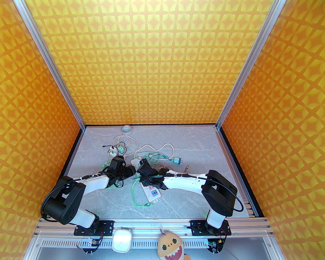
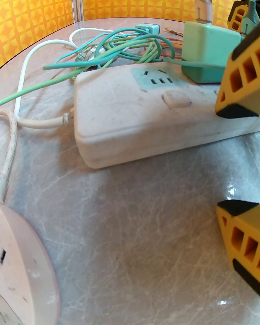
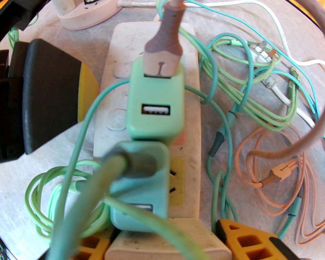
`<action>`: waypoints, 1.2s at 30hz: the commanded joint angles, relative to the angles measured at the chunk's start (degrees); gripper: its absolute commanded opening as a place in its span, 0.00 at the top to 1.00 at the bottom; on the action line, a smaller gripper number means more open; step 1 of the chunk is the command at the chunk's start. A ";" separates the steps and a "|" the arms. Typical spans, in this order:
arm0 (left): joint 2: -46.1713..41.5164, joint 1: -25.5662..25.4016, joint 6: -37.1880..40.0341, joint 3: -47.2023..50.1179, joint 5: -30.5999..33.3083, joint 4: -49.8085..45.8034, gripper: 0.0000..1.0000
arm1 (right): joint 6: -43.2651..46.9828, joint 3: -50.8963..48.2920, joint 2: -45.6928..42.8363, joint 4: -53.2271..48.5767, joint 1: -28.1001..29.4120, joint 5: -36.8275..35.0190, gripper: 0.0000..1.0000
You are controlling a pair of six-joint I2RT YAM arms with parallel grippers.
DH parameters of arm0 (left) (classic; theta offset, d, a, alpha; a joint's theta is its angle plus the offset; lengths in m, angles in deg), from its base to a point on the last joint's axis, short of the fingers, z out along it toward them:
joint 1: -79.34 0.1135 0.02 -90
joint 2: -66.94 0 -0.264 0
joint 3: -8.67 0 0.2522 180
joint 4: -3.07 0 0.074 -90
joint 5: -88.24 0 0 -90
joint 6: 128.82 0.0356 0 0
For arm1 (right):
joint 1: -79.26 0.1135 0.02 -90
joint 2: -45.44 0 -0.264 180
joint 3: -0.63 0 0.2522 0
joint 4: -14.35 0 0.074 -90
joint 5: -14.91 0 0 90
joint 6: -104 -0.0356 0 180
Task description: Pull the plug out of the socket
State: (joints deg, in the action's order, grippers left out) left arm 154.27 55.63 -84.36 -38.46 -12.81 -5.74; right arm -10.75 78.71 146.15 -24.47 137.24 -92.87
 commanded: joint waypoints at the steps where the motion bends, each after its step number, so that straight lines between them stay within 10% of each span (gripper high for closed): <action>1: 2.66 -1.72 -0.23 -0.54 -2.19 -0.58 0.41 | 1.02 2.75 0.79 -2.23 0.91 -3.23 0.45; 23: 4.38 -1.73 -0.95 -2.23 -0.57 -3.14 0.42 | -0.57 -3.98 -6.38 5.12 -1.94 5.36 0.50; 36: 5.07 -1.70 -1.21 -2.42 -0.55 -3.35 0.42 | 1.20 0.61 -2.45 -0.69 3.31 -4.28 0.49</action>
State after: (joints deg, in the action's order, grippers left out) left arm 155.49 55.33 -85.04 -40.82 -11.76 -9.26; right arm -10.53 78.03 144.88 -26.67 140.04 -95.12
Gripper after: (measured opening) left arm 0.577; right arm 0.572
